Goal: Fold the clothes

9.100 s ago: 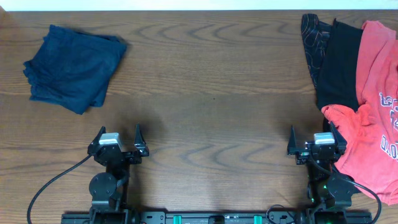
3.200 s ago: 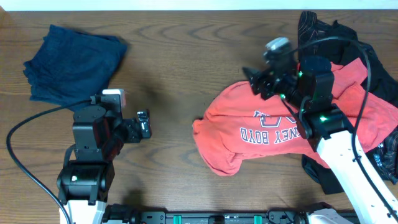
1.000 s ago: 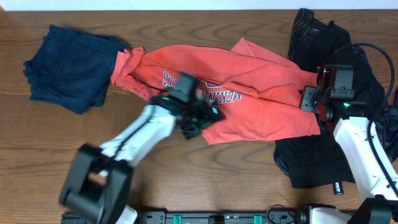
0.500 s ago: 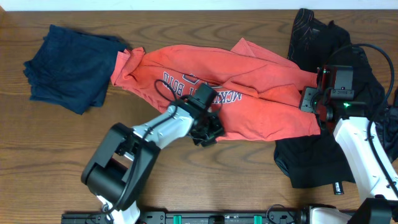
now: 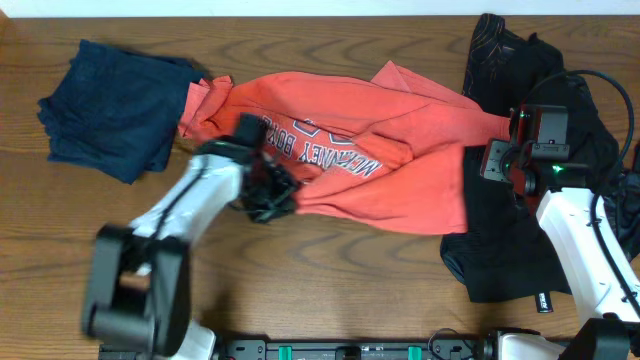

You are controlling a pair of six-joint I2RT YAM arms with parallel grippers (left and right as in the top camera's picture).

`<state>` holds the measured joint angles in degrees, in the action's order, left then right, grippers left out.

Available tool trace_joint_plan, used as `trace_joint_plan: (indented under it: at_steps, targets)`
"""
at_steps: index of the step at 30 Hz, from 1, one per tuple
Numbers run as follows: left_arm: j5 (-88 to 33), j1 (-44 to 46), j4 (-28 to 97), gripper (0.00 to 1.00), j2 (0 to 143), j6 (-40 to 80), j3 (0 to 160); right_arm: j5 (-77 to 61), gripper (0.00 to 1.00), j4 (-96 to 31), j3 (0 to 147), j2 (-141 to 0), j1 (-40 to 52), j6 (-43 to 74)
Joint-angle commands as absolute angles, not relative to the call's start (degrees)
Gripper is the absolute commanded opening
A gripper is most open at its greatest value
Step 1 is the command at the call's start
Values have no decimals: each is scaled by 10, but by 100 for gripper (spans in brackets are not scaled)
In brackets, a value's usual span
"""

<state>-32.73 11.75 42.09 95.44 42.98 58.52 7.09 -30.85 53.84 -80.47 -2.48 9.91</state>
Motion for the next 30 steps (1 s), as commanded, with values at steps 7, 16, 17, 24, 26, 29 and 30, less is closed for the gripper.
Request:
trace_joint_plan:
  at_steps: [7, 16, 17, 24, 26, 29, 30]
  targets:
    - [-218, -107, 521, 13, 769, 343, 583, 70, 59, -311, 547, -801, -40, 98]
    - [-263, -38, 565, 98, 772, 350, 580, 66, 59, -319, 547, -801, -40, 98]
    - [-263, -25, 565, 98, 775, 357, 578, 66, 59, -320, 546, -801, -40, 98]
    - [-263, 75, 479, 98, 811, 453, 493, 66, 59, -326, 547, -801, -40, 98]
    - [-264, 92, 447, 98, 828, 485, 465, 66, 59, -326, 547, -801, -40, 98]
    - [-263, 105, 405, 98, 853, 501, 442, 66, 59, -328, 547, -801, -40, 98]
    - [-264, 107, 394, 98, 861, 501, 440, 66, 59, -330, 547, -801, -40, 98]
